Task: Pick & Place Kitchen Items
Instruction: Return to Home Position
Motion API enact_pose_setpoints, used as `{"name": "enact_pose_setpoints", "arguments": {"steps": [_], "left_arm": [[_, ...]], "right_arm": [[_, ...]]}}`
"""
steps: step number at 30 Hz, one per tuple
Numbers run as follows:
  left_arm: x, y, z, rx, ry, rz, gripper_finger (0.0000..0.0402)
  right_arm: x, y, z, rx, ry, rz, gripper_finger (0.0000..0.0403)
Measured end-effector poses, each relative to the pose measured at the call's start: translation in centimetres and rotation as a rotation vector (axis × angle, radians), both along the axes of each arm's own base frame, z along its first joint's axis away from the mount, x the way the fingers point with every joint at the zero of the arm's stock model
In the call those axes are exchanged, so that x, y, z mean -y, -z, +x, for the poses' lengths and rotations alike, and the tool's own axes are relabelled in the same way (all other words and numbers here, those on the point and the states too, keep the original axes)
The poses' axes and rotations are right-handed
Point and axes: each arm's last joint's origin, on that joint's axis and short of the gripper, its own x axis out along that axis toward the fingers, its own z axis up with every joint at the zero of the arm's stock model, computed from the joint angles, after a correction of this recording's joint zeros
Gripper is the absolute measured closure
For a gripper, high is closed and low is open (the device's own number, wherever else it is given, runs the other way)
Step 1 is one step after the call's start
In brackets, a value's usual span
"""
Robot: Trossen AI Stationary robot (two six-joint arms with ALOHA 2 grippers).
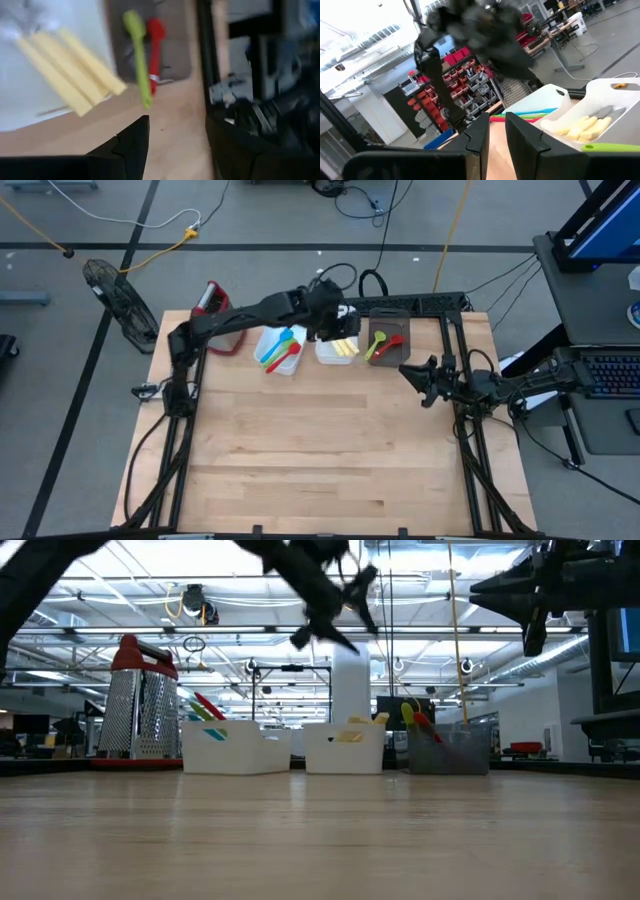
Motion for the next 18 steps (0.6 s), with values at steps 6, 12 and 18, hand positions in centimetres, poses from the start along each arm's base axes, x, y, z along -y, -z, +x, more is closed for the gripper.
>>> {"name": "enact_pose_setpoints", "arguments": {"steps": [6, 12, 18], "left_arm": [[7.8, -5.2, -1.6, 0.012, 0.130, 0.306, 0.0201], [14.5, -8.5, -4.0, 0.037, 0.234, 0.473, 0.0201], [18.5, -10.3, -6.3, 0.050, 0.190, 0.576, 0.0201]], "right_arm": [[-0.1, 0.3, 0.1, -0.028, -0.027, -0.008, 0.0348], [-0.2, 0.6, 0.1, -0.068, -0.055, -0.019, 0.0348], [-0.2, 0.6, 0.1, -0.069, -0.053, -0.019, 0.0348]]}}
